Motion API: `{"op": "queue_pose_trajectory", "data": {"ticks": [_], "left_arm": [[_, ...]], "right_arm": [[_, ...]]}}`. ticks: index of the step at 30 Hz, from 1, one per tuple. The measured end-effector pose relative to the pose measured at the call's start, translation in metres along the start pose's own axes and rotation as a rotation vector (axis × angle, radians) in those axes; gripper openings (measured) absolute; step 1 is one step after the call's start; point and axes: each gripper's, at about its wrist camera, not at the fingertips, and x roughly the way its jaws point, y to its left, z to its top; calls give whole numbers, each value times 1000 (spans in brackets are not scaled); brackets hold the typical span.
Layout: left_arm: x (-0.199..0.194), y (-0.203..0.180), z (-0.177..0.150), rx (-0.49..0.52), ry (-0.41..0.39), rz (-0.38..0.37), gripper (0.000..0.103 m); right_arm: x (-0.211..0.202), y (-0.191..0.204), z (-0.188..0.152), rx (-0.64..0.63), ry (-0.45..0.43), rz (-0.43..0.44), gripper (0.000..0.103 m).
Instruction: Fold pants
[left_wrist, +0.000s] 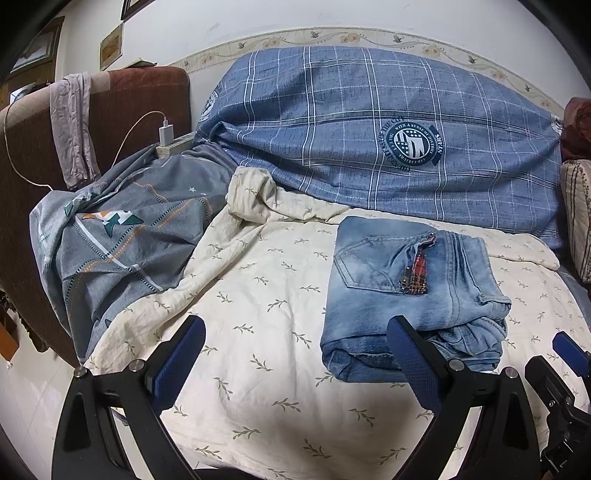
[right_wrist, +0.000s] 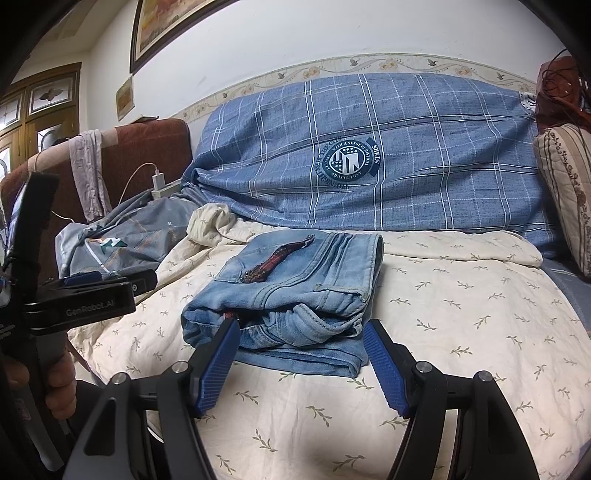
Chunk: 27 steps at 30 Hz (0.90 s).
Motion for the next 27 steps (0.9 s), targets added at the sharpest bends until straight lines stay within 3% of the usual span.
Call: {"op": "queue_pose_trajectory", "data": {"ticks": [27], "left_arm": [[9,0,3,1,19,-16,99]], "right_arm": [[7,2,3,-7,9,2,73]]}}
